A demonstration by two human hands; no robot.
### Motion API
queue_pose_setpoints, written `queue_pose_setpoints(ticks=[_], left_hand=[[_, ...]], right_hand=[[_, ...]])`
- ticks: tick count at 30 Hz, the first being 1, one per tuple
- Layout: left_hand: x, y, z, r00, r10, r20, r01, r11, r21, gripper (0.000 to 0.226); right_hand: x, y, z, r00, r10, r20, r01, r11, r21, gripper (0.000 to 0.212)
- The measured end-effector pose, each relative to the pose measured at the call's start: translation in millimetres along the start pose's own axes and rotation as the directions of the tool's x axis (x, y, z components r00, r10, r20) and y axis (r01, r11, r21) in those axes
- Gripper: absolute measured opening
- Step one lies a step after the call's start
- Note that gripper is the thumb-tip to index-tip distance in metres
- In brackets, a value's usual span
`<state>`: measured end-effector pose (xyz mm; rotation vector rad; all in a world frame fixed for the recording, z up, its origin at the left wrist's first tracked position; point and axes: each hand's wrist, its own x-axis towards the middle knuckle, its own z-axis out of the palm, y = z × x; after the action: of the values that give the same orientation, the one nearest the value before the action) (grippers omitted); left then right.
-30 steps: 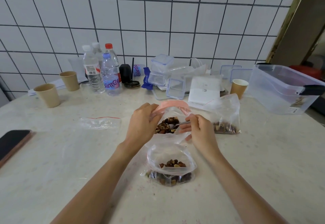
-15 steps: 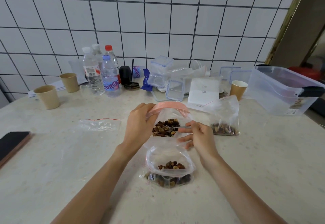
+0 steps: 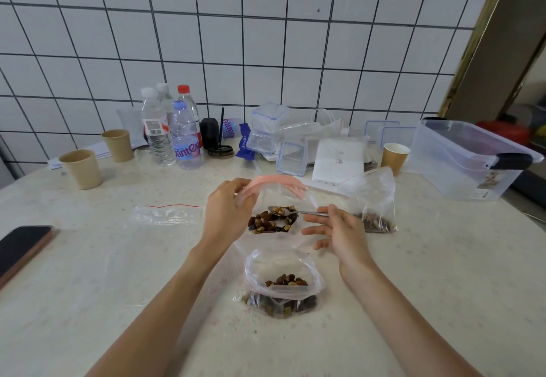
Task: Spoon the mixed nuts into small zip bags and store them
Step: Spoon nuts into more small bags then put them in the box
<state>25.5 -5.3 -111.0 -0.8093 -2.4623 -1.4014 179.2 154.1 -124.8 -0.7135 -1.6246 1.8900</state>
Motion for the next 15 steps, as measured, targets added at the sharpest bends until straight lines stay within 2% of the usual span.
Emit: queue_pose_setpoints(ticks=[3, 6, 8, 11, 14, 15], left_hand=[[-0.2, 4.5, -11.2, 0.997, -0.011, 0.082, 0.013, 1.0, -0.016, 0.034], [-7.6, 9.6, -25.3, 0.997, 0.059, 0.041, -0.059, 0.998, 0.012, 0.044], [-17.4, 14.3, -34.1, 0.994, 0.108, -0.031, -0.107, 0.994, 0.038, 0.041], [-35.6, 21.2, -45.3, 0.983, 0.172, -0.071, -0.168, 0.984, 0.05, 0.025], [-54.5, 25.5, -54.2, 0.983, 0.182, 0.018, -0.183, 0.983, 0.025, 0.006], [-60.1, 25.4, -55.4, 0.984, 0.162, 0.08, -0.162, 0.987, 0.002, 0.016]], right_hand=[[-7.7, -15.5, -3.8, 0.999, -0.041, 0.019, 0.041, 0.999, 0.005, 0.034], [-18.6, -33.5, -11.2, 0.995, -0.092, 0.045, 0.092, 0.996, 0.0, 0.035], [-27.5, -44.5, -17.1, 0.992, -0.112, 0.059, 0.112, 0.994, 0.013, 0.036], [-42.4, -54.8, -27.2, 0.99, -0.12, 0.08, 0.119, 0.993, 0.016, 0.037], [-56.5, -55.5, -37.6, 0.987, -0.116, 0.113, 0.118, 0.993, -0.006, 0.037], [-60.9, -53.9, -40.9, 0.986, -0.114, 0.124, 0.117, 0.993, -0.015, 0.036]])
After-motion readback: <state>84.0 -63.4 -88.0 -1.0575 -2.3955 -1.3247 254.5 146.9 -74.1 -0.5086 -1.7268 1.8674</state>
